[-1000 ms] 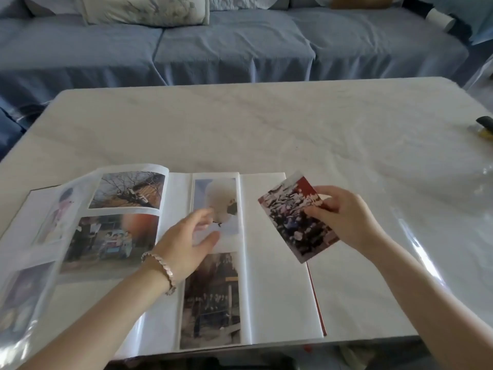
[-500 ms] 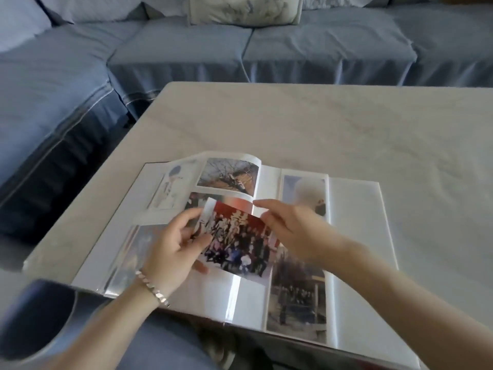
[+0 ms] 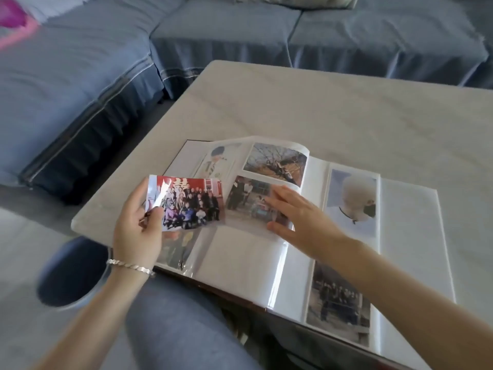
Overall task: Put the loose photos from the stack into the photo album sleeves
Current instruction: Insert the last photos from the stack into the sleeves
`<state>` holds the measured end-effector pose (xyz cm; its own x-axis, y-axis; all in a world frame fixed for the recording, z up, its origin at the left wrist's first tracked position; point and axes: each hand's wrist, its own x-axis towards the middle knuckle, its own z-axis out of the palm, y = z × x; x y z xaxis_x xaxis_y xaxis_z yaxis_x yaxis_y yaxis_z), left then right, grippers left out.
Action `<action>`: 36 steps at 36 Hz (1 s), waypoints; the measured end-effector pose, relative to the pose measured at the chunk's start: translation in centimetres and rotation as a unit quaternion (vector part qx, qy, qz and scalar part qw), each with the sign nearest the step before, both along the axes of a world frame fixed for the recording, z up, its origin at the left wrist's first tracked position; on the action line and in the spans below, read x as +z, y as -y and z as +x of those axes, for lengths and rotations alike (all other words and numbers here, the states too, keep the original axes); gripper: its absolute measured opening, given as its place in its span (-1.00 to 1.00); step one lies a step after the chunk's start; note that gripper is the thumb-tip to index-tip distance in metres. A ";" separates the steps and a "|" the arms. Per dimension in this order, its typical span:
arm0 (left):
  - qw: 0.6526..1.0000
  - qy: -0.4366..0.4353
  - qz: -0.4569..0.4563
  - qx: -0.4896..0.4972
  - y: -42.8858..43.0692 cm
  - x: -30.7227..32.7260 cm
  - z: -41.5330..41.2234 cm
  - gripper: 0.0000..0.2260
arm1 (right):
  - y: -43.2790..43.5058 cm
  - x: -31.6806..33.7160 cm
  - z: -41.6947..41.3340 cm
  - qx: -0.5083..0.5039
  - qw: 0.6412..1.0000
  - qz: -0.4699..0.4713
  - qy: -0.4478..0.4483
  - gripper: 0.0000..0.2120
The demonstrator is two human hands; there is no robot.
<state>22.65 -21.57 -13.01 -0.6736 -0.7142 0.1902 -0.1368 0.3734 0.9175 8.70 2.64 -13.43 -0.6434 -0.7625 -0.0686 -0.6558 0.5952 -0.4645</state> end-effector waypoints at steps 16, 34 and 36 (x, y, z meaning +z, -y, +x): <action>0.999 0.043 -0.014 0.030 2.3 -1.1 1.6 -0.56 | 0.0 0.1 -0.1 -0.003 1.000 0.001 0.012 -0.45; 0.952 0.175 0.227 -0.103 3.4 -0.9 3.0 -0.62 | 0.0 0.4 -0.7 -0.012 0.999 -0.019 0.031 -0.50; 0.945 0.181 0.251 -0.103 3.7 -0.7 3.1 -0.63 | 0.0 0.4 -0.7 -0.011 0.999 -0.019 0.028 -0.51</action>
<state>25.75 -25.28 -13.69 -0.7641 -0.4997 -0.4080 -0.4477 -0.0445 0.8931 8.03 2.63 -13.02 -0.6563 -0.7507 -0.0760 -0.6149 0.5905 -0.5228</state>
